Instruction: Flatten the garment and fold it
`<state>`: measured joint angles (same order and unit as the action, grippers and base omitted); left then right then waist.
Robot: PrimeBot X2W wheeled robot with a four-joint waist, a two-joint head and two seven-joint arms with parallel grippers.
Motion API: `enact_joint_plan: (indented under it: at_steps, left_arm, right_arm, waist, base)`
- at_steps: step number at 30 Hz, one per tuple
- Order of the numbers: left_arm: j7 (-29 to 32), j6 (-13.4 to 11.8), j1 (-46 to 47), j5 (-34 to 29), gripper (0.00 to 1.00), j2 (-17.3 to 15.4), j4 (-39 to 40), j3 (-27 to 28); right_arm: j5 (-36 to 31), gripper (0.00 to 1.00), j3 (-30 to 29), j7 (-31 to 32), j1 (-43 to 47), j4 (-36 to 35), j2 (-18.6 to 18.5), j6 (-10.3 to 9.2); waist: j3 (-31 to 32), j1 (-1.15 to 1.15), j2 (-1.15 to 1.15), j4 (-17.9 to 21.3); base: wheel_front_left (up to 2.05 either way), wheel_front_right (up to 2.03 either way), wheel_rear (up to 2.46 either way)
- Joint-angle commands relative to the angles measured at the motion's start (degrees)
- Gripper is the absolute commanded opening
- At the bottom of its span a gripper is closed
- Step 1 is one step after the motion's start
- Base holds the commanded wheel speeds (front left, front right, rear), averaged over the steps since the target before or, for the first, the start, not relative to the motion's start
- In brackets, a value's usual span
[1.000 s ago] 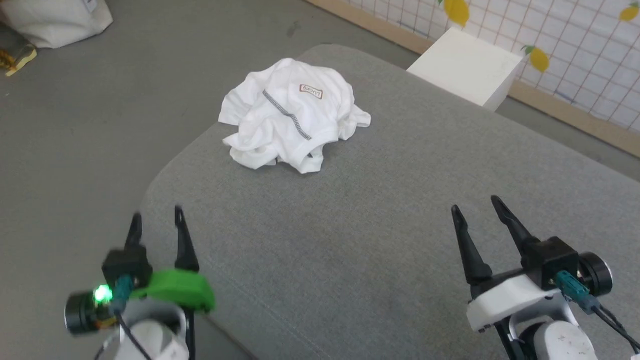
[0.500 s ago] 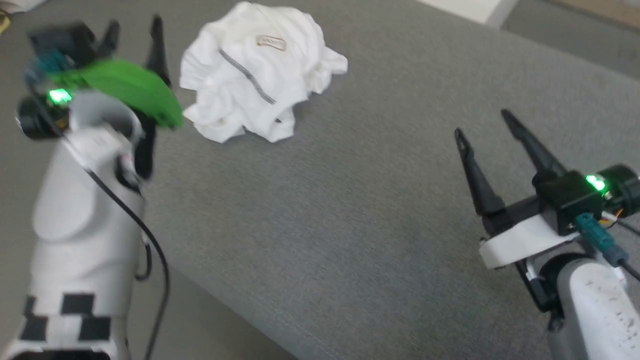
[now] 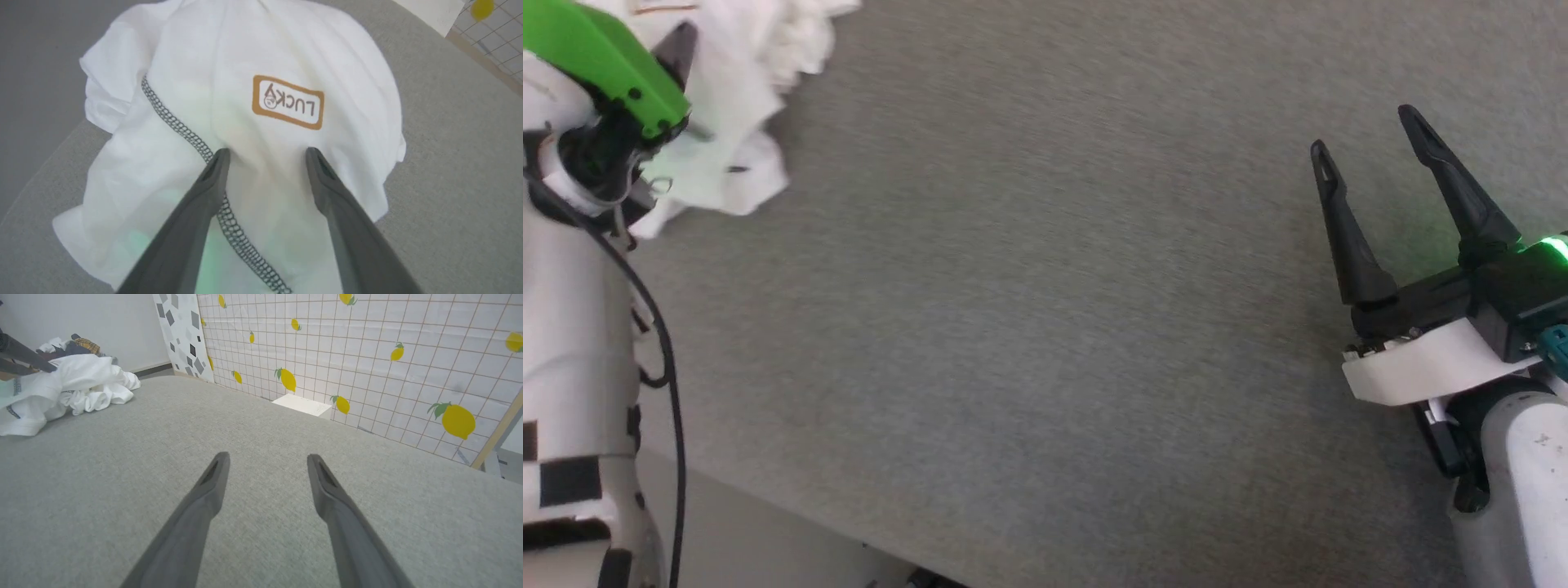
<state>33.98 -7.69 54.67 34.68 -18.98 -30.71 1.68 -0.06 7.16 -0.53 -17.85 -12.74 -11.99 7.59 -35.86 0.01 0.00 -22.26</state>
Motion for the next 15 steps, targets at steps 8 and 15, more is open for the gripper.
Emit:
enact_joint_plan:
  at_steps: [8,15]
  left_arm:
    - [9.3,-7.2,-10.9,0.7,0.37,-2.7,6.6,1.7]
    - [-5.4,-10.1,-15.2,-8.4,0.00,-10.7,13.3,4.3]
  right_arm:
    - [0.6,1.00,-1.2,-2.1,0.0,1.4,0.5,-0.10]
    - [1.1,1.00,-2.3,-4.8,1.7,6.1,2.7,-0.10]
  waist:
    - [-6.6,-0.01,0.00,9.8]
    - [3.4,-0.01,0.00,10.7]
  base:
    - [0.00,0.00,0.00]
    - [0.00,0.00,0.00]
